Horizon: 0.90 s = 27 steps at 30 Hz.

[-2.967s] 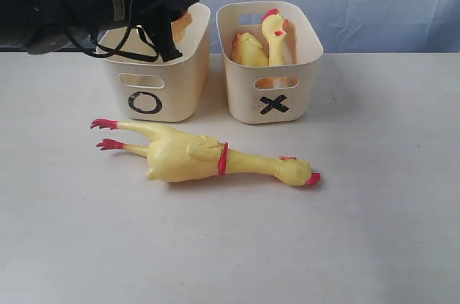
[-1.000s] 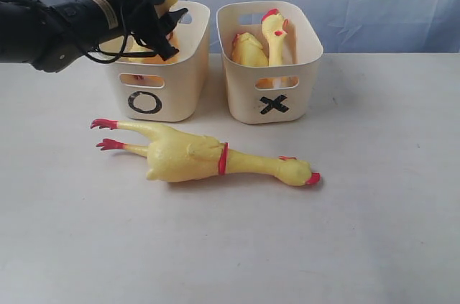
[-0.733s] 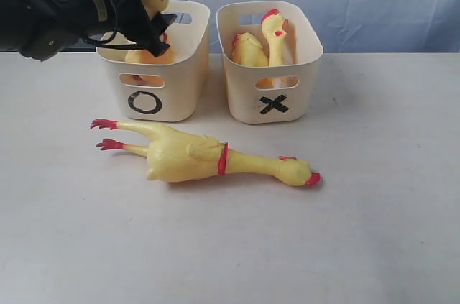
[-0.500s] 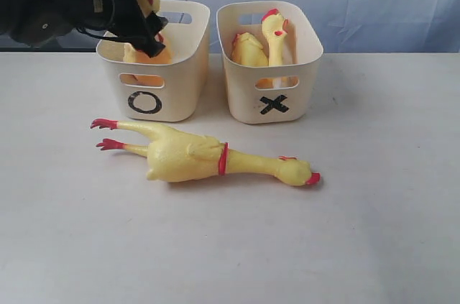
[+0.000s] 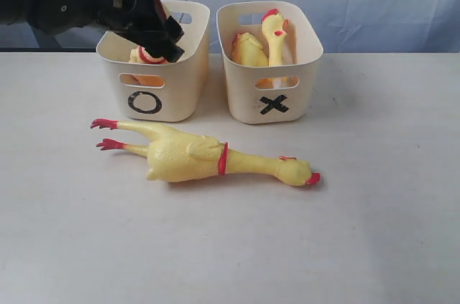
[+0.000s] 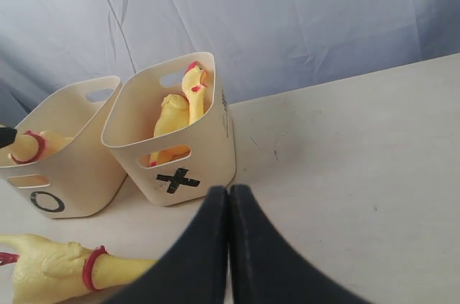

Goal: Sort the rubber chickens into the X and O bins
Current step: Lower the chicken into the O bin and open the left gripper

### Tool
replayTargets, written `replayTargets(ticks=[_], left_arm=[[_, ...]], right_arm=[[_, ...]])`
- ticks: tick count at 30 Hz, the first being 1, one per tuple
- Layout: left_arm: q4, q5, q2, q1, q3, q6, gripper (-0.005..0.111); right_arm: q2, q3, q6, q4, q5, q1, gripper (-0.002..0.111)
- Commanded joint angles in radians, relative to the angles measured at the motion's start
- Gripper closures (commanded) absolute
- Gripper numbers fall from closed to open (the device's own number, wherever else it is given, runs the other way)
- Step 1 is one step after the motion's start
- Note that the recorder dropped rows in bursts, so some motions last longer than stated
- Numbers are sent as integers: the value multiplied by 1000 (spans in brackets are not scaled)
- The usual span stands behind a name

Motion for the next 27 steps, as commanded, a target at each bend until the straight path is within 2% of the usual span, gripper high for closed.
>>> replayTargets(ticks=[1, 7, 11, 20, 27], left_arm=[[-74, 80, -12, -37, -9, -6, 34], [-74, 155, -25, -101, -9, -3, 34], [-71, 221, -47, -101, -9, -3, 34], [-76, 273, -156, -101, -9, -3, 34], [-146, 399, -233, -101, -9, -3, 34]], right_arm=[[-6, 2, -4, -6, -7, -1, 108], [-6, 2, -4, -6, -7, -1, 108], [-6, 2, -4, -2, -7, -1, 108], [-6, 2, -4, 2, -7, -1, 108], [-6, 2, -4, 2, -7, -1, 108]])
